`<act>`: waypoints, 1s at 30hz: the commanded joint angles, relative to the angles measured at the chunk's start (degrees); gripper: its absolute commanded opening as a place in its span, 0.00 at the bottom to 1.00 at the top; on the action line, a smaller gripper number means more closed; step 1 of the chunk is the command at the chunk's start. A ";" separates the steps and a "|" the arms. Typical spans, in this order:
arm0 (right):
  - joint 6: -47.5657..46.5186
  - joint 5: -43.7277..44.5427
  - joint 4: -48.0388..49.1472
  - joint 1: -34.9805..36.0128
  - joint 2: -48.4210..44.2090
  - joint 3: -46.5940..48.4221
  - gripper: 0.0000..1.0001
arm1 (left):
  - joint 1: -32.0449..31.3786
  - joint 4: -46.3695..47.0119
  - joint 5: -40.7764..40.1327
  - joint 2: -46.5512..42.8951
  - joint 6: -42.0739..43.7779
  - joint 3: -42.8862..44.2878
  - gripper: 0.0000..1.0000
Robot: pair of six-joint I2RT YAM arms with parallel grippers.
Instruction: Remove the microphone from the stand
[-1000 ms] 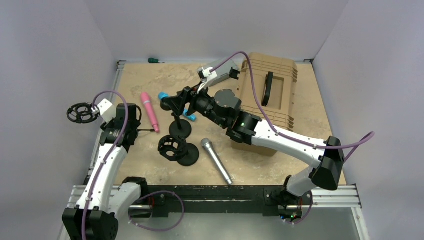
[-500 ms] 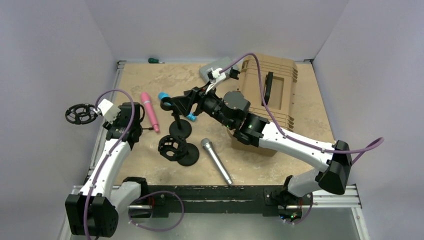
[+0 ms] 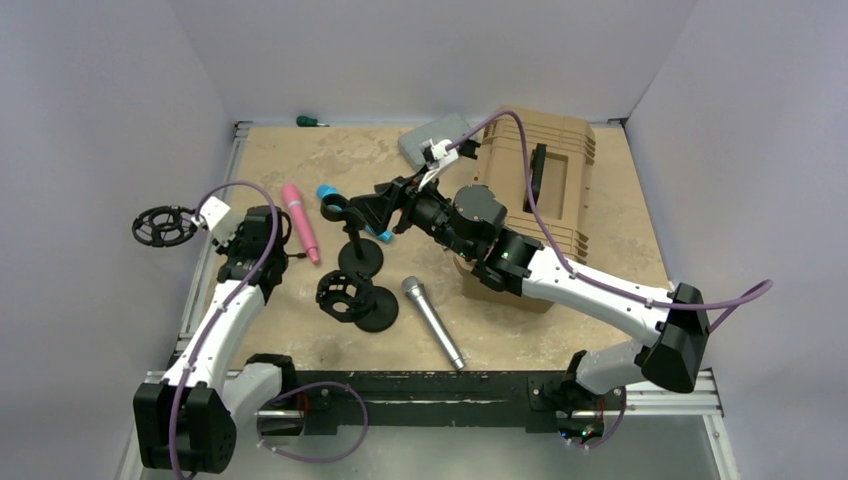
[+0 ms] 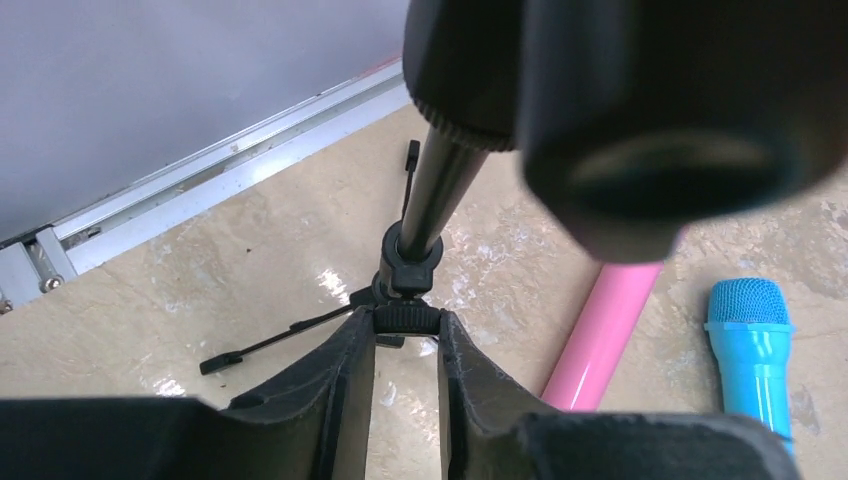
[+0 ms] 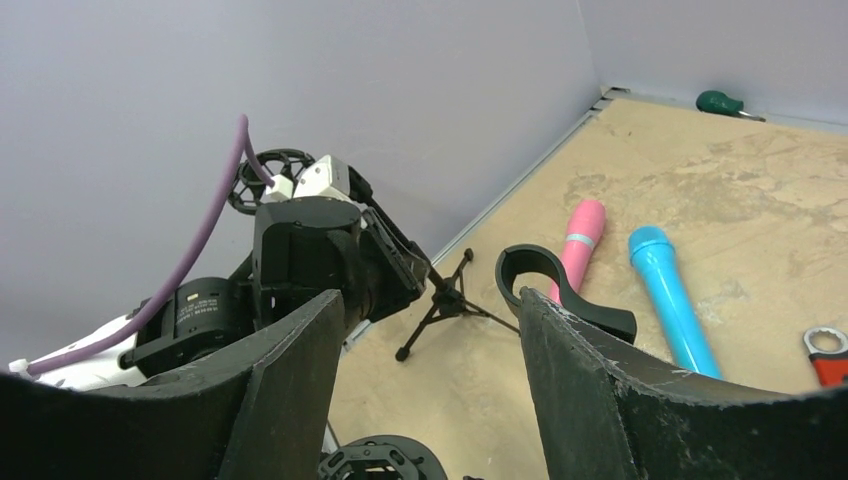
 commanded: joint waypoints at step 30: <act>1.11 -2.54 4.26 -4.10 -6.31 -5.44 0.64 | -3.55 21.13 28.42 5.17 0.90 -8.29 0.00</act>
